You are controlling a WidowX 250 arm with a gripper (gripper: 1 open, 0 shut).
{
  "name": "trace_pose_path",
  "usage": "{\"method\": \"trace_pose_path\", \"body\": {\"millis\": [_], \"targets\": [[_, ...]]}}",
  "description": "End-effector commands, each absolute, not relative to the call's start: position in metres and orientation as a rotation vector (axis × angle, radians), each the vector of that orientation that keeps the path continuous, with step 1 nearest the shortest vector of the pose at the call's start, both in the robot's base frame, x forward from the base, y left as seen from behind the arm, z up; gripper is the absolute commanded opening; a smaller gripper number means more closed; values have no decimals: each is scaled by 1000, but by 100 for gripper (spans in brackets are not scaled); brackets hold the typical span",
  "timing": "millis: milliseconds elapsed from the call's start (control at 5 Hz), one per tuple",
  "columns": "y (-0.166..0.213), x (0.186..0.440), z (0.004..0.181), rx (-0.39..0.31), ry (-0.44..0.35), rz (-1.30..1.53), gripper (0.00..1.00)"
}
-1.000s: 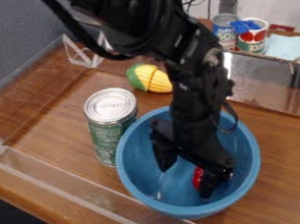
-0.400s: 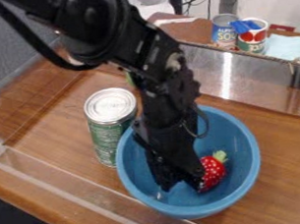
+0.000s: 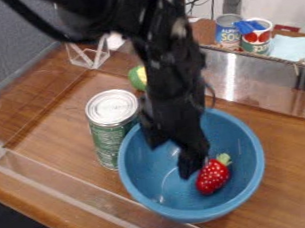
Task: Put the strawberry into the blue bowl
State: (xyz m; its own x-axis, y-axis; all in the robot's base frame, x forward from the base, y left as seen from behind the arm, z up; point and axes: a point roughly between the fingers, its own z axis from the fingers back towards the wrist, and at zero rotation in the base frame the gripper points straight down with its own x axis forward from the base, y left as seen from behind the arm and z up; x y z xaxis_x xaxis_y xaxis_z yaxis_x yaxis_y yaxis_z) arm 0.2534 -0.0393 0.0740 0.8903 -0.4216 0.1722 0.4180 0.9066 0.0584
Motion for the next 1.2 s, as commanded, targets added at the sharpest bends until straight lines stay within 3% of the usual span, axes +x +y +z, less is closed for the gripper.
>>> {"method": "trace_pose_path", "body": {"millis": [0, 200, 600, 1000], "targets": [[-29, 274, 131, 45, -305, -418, 100], [3, 280, 166, 59, -336, -408, 100], [35, 290, 171, 36, -335, -467, 100], [48, 297, 155, 39, -313, -416, 100]]}}
